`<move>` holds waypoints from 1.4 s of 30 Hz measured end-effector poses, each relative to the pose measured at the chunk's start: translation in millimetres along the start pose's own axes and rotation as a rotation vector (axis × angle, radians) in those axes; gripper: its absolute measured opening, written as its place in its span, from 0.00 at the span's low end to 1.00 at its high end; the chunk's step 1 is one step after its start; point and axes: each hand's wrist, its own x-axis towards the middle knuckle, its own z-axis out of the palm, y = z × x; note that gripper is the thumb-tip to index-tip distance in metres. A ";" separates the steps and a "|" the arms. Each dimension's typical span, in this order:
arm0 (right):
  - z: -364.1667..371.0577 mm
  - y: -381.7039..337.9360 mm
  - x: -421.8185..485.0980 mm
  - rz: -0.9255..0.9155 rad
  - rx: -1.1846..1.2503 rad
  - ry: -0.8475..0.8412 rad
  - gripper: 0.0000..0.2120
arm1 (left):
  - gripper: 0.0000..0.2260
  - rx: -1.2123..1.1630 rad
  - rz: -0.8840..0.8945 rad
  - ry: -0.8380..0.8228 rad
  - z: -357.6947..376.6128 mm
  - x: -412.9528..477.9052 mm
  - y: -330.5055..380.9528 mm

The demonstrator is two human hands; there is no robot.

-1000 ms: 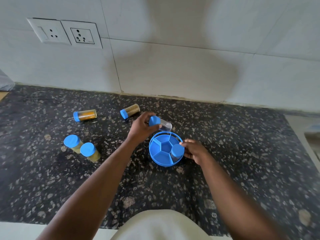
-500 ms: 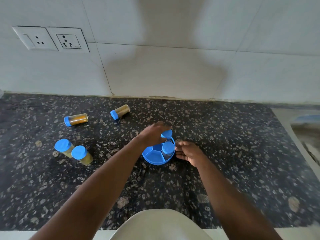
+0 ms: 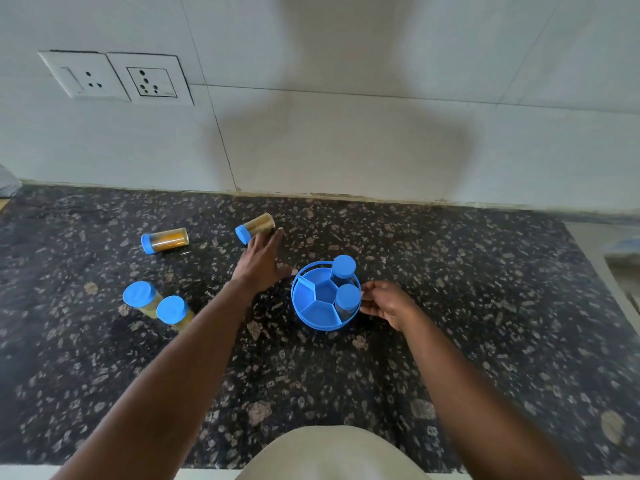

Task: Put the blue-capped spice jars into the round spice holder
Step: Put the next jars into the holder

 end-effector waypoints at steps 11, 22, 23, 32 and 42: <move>3.0 -12.1 5.4 0.047 0.001 -0.020 0.05 | 0.33 -0.028 -0.244 -0.088 -32.5 62.8 -60.5; 4.1 -11.7 1.5 0.048 -0.002 -0.034 0.06 | 0.26 -0.415 -0.402 0.170 -19.6 37.9 -64.0; 3.8 -11.0 0.9 0.048 -0.006 -0.038 0.06 | 0.25 -0.478 -0.403 0.211 -19.5 29.5 -60.7; 8.6 -0.4 0.0 -0.024 0.078 -0.060 0.08 | 0.22 -0.796 -0.300 0.342 -23.8 -64.3 14.8; 5.3 14.2 1.1 -0.042 0.128 -0.132 0.03 | 0.24 -0.498 -0.090 0.165 8.5 -115.1 67.6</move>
